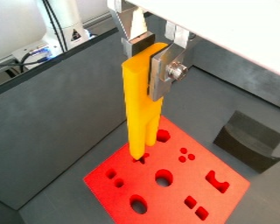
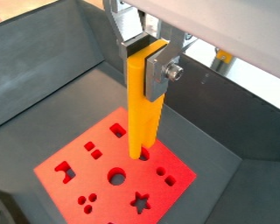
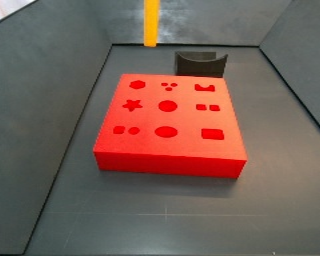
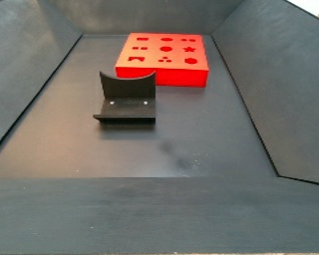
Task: Pick up the square-circle object. Move up. Move to above the board. Insert the square-circle object.
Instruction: Insert the square-circle object.
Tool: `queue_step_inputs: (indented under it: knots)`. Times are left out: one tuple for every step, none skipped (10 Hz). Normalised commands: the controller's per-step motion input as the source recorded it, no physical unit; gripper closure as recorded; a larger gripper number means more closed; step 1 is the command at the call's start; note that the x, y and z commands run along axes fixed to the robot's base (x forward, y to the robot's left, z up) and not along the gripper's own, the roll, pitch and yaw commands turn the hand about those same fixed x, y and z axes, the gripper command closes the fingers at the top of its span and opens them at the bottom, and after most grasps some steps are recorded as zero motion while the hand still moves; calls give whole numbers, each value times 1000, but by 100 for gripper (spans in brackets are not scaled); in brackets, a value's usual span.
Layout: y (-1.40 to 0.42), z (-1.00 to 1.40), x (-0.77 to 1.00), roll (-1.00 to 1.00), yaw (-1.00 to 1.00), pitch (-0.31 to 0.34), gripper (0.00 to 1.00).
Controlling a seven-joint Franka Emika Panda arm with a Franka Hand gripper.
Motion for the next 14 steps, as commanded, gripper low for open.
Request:
queue_step_inputs:
  knots:
    - [0, -134, 0, 0, -1000, 0, 100]
    - [0, -134, 0, 0, -1000, 0, 100]
    - [0, -134, 0, 0, -1000, 0, 100]
    - [0, -134, 0, 0, -1000, 0, 100]
    - [0, -134, 0, 0, -1000, 0, 100]
    - [0, -134, 0, 0, -1000, 0, 100]
    - [0, -134, 0, 0, -1000, 0, 100]
    - [0, -131, 0, 0, -1000, 0, 100]
    - [0, -134, 0, 0, -1000, 0, 100]
    - [0, -154, 0, 0, -1000, 0, 100]
    - [0, -166, 0, 0, -1000, 0, 100]
    - [0, -163, 0, 0, -1000, 0, 100]
    - [0, -171, 0, 0, -1000, 0, 100]
    - [-11, -209, 0, 0, -1000, 0, 100]
